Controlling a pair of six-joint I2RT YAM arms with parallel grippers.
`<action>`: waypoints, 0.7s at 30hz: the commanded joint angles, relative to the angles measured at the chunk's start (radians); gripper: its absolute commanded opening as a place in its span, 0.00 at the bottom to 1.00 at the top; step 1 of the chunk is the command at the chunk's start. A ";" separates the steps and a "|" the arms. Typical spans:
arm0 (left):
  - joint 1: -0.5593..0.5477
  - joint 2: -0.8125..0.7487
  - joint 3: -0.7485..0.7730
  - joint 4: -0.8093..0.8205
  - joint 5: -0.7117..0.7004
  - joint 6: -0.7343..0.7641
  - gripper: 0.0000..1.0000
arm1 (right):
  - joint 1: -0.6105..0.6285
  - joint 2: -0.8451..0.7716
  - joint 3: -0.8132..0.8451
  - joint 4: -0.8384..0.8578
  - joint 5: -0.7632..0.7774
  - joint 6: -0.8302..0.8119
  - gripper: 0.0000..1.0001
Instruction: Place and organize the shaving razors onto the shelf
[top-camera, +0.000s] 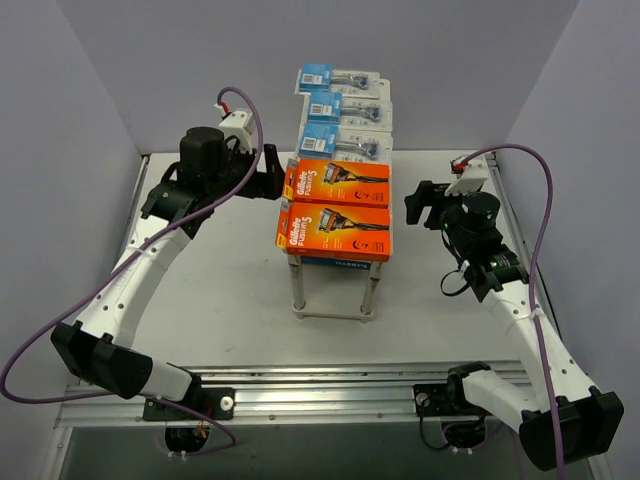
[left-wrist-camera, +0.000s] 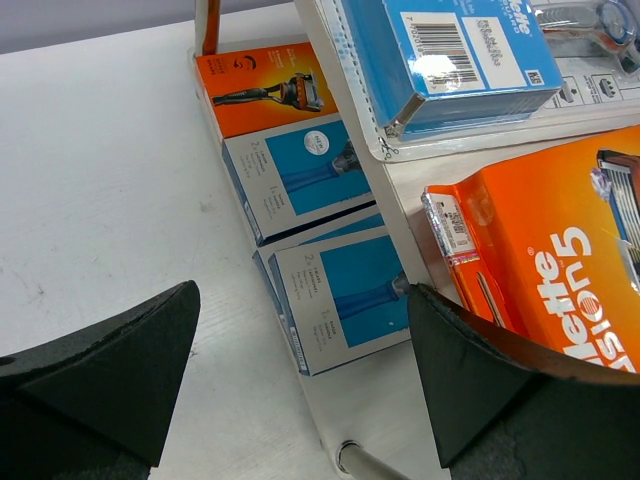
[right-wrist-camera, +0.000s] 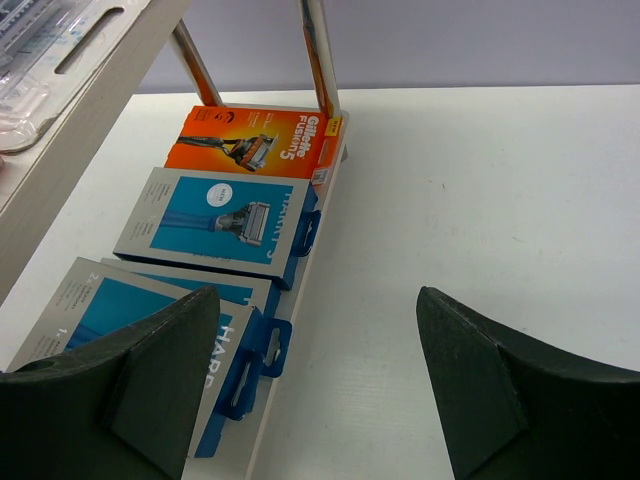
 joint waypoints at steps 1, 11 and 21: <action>-0.017 -0.006 0.037 0.040 0.000 -0.005 0.94 | -0.003 -0.006 0.025 0.029 -0.005 -0.015 0.75; 0.075 -0.094 -0.081 0.039 -0.007 -0.024 0.94 | -0.009 0.018 0.013 0.018 0.056 0.065 0.76; 0.248 -0.178 -0.329 0.120 0.084 -0.067 0.94 | -0.063 0.086 -0.086 0.081 0.081 0.149 0.75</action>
